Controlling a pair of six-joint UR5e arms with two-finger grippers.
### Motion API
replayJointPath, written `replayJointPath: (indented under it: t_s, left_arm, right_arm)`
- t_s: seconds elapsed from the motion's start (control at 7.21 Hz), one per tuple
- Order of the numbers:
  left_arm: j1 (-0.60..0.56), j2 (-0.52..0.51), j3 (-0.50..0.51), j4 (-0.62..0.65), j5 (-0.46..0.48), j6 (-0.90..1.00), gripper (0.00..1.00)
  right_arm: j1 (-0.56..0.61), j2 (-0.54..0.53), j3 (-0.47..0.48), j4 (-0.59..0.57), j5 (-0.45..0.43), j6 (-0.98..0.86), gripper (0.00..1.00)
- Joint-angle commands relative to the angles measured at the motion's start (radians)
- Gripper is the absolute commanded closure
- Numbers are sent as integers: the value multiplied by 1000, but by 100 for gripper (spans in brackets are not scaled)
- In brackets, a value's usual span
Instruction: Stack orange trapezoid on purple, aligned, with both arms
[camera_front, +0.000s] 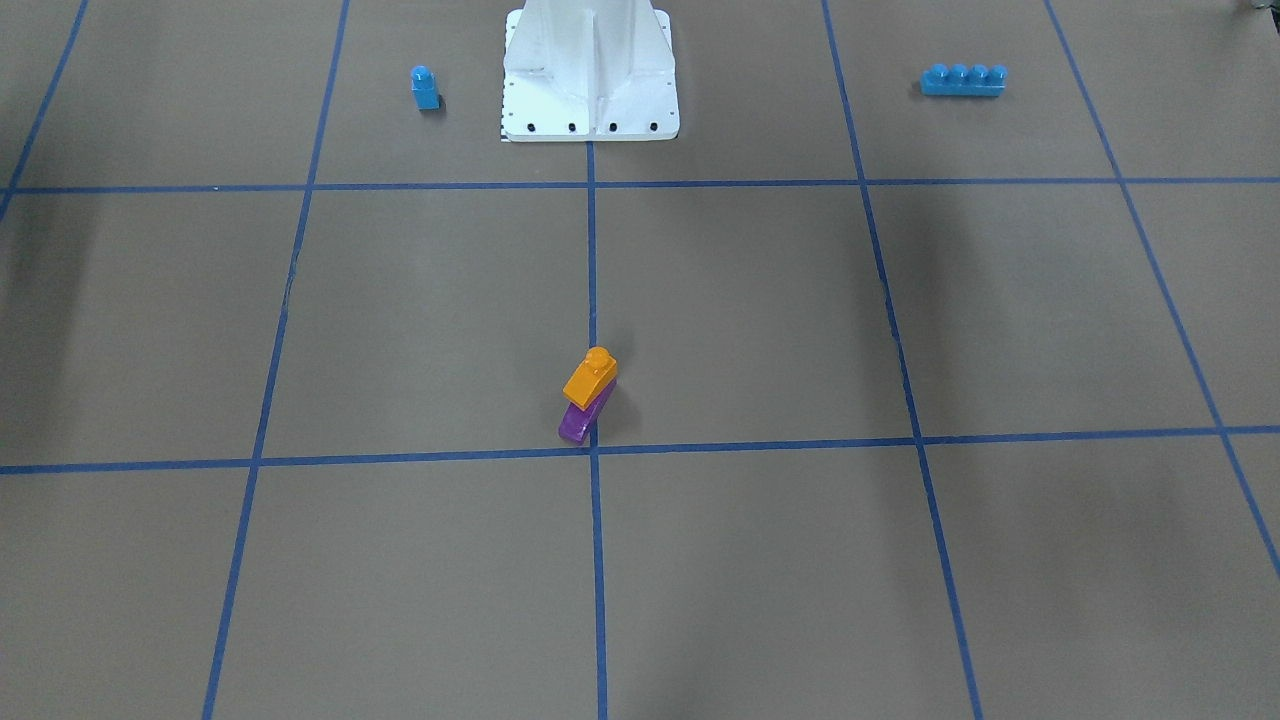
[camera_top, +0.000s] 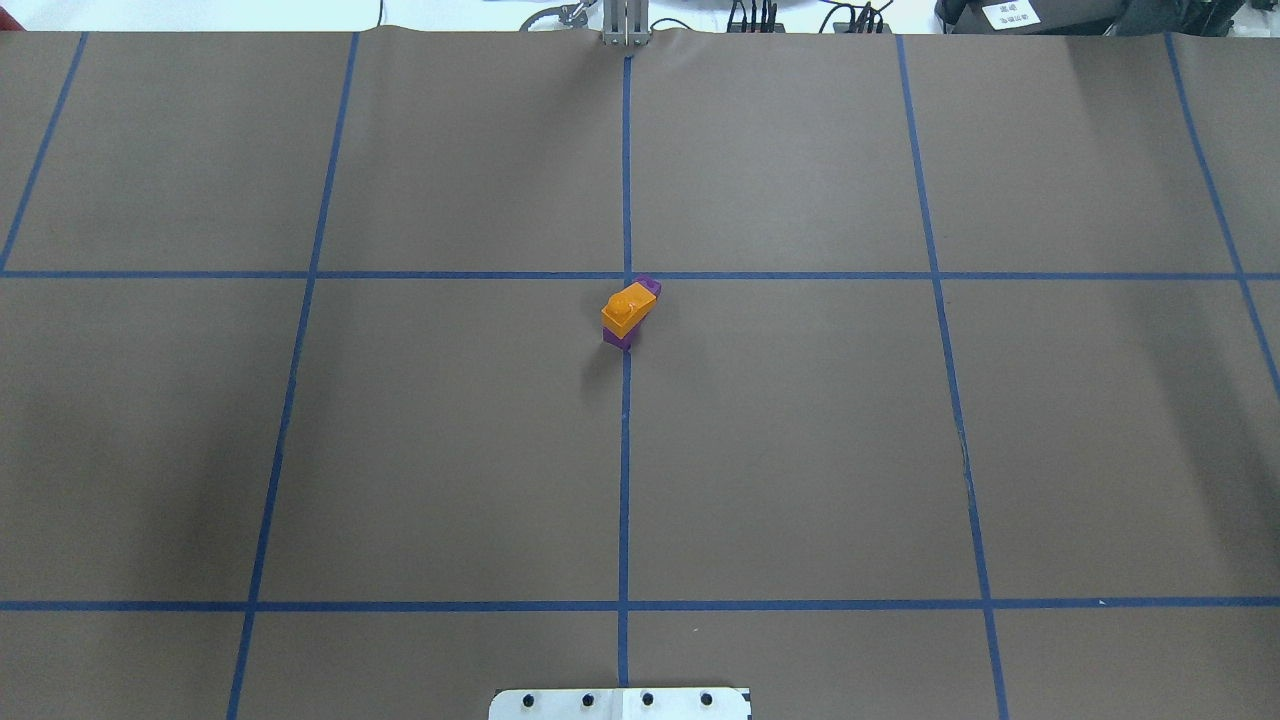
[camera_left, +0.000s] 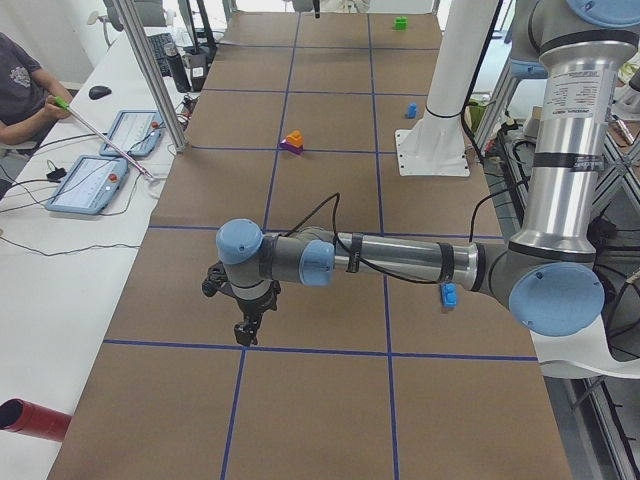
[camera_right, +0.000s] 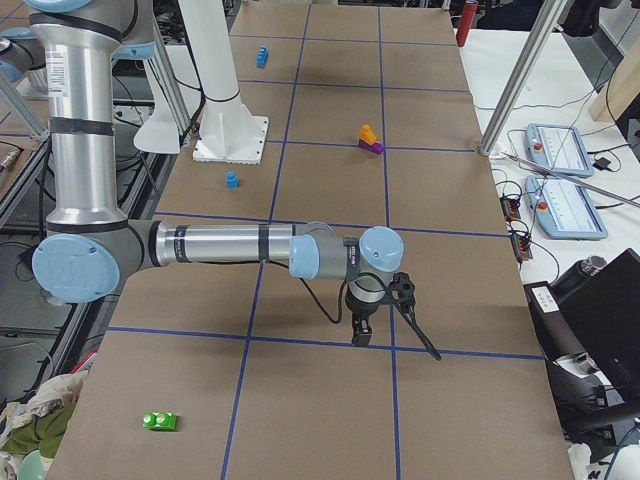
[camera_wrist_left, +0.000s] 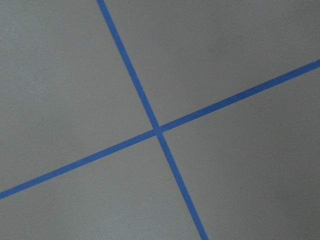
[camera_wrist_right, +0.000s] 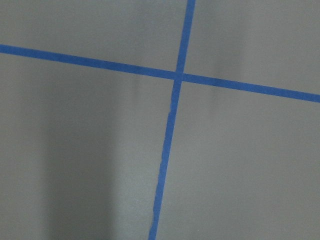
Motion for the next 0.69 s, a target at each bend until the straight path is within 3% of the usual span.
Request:
replayJointPath:
  t_s: [0.0,0.55]
  left_arm:
    - [-6,30,2,0,-7,2,0]
    - [-64,41,-8,2,-4,2,0]
  right_arm:
    - [41,-10,-1,20,44,3,0]
    - [50,-7,0,20,58,13,0]
